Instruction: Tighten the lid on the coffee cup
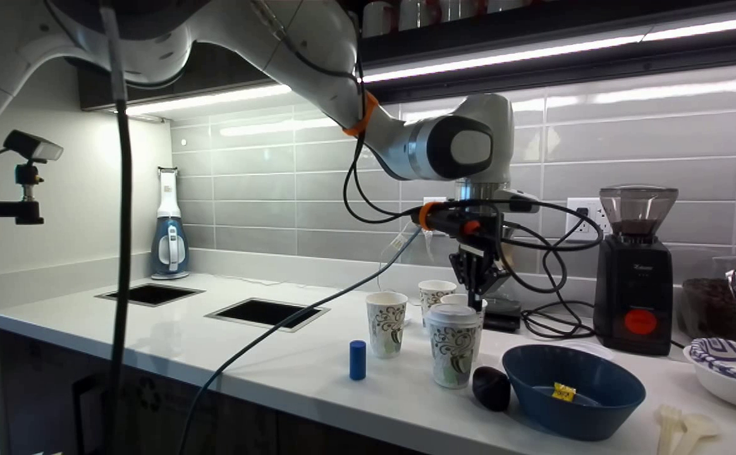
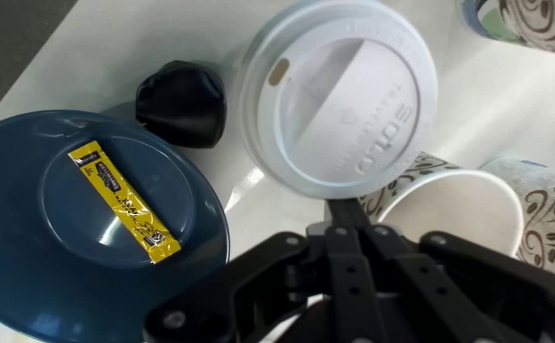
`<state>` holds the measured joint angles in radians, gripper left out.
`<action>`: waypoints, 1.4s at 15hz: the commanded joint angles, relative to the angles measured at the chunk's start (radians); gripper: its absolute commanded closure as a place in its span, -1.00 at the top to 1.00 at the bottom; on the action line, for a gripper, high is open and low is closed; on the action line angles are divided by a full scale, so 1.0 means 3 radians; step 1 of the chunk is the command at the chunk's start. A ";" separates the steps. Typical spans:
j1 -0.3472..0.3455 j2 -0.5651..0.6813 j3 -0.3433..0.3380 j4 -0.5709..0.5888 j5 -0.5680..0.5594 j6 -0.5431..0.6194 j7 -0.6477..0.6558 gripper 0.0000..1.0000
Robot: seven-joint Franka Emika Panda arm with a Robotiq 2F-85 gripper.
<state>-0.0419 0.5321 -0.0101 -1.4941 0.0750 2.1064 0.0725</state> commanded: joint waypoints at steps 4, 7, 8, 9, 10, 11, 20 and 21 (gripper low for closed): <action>0.0066 0.0058 -0.0028 0.0053 -0.0051 -0.0075 0.0064 -1.00; 0.0039 -0.0069 -0.0036 -0.0004 -0.0038 -0.0089 0.0039 -1.00; 0.0031 -0.0103 -0.0041 -0.0026 -0.0035 -0.0086 0.0037 -1.00; 0.0028 -0.0154 -0.0056 -0.0065 -0.0044 -0.0050 0.0046 -1.00; 0.0021 -0.0191 -0.0063 -0.0088 -0.0040 -0.0024 0.0045 -1.00; 0.0017 -0.0236 -0.0072 -0.0114 -0.0041 -0.0006 0.0040 -1.00; 0.0163 -0.1101 -0.0021 -0.0984 -0.0141 0.0084 0.0074 0.06; 0.0189 -0.1247 -0.0021 -0.1143 -0.0168 0.0139 0.0141 0.22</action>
<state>-0.0122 0.3160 -0.0121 -1.6588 0.0618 2.1101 0.0543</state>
